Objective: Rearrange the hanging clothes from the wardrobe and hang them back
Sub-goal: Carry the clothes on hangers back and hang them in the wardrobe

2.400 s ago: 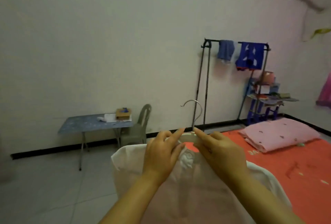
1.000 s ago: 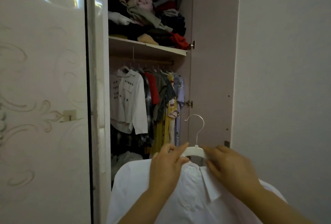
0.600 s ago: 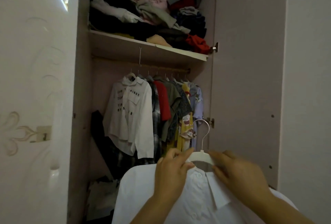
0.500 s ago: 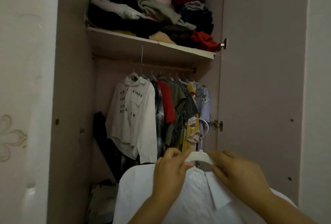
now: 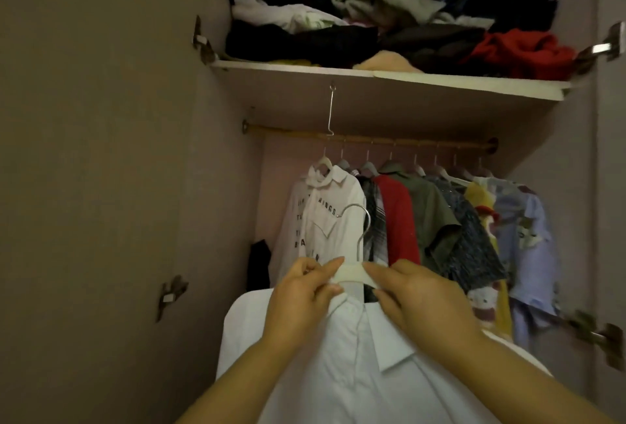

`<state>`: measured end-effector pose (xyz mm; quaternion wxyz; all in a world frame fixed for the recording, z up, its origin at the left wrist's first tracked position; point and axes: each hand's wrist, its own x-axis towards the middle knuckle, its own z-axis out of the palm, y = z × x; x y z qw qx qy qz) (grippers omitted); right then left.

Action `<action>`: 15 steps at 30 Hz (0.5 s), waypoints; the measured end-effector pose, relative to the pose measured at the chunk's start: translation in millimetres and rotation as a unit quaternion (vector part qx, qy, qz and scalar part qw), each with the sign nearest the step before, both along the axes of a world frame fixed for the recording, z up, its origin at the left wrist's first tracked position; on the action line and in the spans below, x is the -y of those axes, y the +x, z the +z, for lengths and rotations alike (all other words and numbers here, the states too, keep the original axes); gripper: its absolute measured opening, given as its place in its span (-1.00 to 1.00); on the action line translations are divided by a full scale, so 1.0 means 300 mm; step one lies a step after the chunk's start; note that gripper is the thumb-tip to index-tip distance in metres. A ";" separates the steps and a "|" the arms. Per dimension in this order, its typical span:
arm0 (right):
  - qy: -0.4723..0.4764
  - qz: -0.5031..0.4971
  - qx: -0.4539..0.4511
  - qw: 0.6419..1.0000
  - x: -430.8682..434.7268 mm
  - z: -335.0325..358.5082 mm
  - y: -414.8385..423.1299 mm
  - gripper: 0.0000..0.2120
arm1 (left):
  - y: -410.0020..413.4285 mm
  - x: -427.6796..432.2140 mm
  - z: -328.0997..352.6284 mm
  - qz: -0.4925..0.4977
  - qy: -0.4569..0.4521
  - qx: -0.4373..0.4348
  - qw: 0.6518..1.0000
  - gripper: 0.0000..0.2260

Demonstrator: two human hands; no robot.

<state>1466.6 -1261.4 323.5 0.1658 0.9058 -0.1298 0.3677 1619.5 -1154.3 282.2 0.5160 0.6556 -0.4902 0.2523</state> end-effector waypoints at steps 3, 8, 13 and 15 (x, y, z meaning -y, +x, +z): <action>-0.025 0.021 0.021 0.999 0.068 0.081 0.143 -0.59 | 0.117 0.057 0.081 0.032 -0.002 0.001 0.999 -0.62; -0.052 0.035 0.043 0.997 0.158 0.202 0.365 -0.64 | 0.322 0.145 0.201 0.096 -0.006 0.030 0.995 -0.64; -0.077 0.032 0.069 0.994 0.232 0.293 0.624 -0.70 | 0.573 0.245 0.300 0.137 0.003 0.070 0.988 -0.63; -0.091 0.028 0.077 0.992 0.265 0.335 0.746 -0.66 | 0.681 0.288 0.342 0.134 -0.013 0.075 0.988 -0.63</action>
